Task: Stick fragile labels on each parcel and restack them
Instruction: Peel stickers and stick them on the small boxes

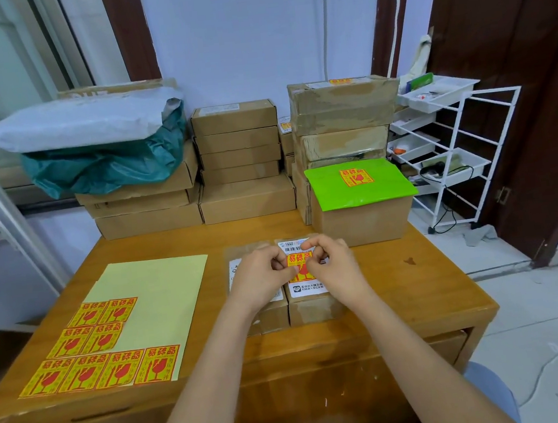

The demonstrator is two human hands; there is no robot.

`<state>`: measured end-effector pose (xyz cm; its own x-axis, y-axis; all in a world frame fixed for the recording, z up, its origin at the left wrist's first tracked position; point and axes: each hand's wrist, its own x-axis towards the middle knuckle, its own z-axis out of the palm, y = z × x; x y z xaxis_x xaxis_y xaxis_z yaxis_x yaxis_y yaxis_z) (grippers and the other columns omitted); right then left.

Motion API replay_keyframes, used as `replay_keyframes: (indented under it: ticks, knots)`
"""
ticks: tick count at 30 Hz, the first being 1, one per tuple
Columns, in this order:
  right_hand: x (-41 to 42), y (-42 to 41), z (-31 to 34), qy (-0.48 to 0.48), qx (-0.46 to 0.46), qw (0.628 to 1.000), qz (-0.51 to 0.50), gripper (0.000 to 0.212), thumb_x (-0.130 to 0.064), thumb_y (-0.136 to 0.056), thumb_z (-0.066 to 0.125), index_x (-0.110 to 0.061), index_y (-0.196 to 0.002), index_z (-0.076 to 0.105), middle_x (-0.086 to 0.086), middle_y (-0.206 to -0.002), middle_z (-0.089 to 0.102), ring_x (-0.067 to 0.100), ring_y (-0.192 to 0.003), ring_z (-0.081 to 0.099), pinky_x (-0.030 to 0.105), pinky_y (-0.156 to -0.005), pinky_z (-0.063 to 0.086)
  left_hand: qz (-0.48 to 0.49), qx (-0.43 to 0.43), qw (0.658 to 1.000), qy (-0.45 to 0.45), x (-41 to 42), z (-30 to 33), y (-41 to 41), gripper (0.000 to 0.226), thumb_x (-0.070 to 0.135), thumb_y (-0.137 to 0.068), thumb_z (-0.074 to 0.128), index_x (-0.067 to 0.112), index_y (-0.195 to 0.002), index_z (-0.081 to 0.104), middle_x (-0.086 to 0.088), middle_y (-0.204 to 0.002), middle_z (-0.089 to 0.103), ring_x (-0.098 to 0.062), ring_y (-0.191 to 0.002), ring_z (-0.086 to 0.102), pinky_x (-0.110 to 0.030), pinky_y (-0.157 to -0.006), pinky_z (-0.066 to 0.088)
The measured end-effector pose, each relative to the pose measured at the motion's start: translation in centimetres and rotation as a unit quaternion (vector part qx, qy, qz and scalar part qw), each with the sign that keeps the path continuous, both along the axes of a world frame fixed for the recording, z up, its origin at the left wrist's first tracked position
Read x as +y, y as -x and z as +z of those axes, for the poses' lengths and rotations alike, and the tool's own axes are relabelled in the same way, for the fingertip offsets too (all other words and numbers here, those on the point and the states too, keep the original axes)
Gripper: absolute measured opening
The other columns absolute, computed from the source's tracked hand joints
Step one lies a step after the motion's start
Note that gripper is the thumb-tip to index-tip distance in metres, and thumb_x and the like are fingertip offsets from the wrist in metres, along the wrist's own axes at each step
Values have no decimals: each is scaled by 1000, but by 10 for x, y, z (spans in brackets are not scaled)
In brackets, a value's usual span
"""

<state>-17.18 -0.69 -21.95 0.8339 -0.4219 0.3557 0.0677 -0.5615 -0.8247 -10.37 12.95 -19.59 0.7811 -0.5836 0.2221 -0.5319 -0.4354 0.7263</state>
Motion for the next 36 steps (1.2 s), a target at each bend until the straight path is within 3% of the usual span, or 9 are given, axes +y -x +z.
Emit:
replay_keyframes:
  ticks: [9,22,27,31,36]
  knots:
    - [4,4,5,64,25,998,-7,17,-8,-87,60,-18,-100,63,-9,-65,47,15,-90,40,23,-71,34,-11,-3,1000,-1,0,-2,-1,22,15,-79,74,13,-69,54,6,-75,46,-11,-69,46,-27,-66,40]
    - [7,9,3,95,38,995,-15,24,-14,-87,62,-18,-110,59,-10,-71,47,16,-93,38,29,-81,39,-5,-16,1000,-13,0,-1,1,28,18,-80,74,21,-65,50,4,-77,47,-16,-74,49,-38,-71,45]
    - [8,9,2,83,34,996,-22,26,-12,-87,62,-18,-112,56,-7,-74,48,15,-93,36,23,-75,33,-3,-22,1000,-16,0,1,3,29,19,-80,73,21,-65,49,5,-77,46,-14,-73,48,-34,-70,44]
    - [9,10,2,64,31,997,-26,33,-8,-85,61,-18,-115,52,-6,-80,46,15,-94,35,11,-73,30,7,-24,1000,-17,0,1,5,20,20,-81,73,18,-80,53,6,-79,48,-14,-77,53,-30,-69,45]
    - [9,10,2,63,33,997,-39,40,5,-82,53,-13,-118,50,-1,-100,39,18,-99,38,22,-83,32,19,-12,1000,-5,0,1,5,22,19,-81,73,17,-91,54,0,-86,55,-18,-82,58,-32,-73,49]
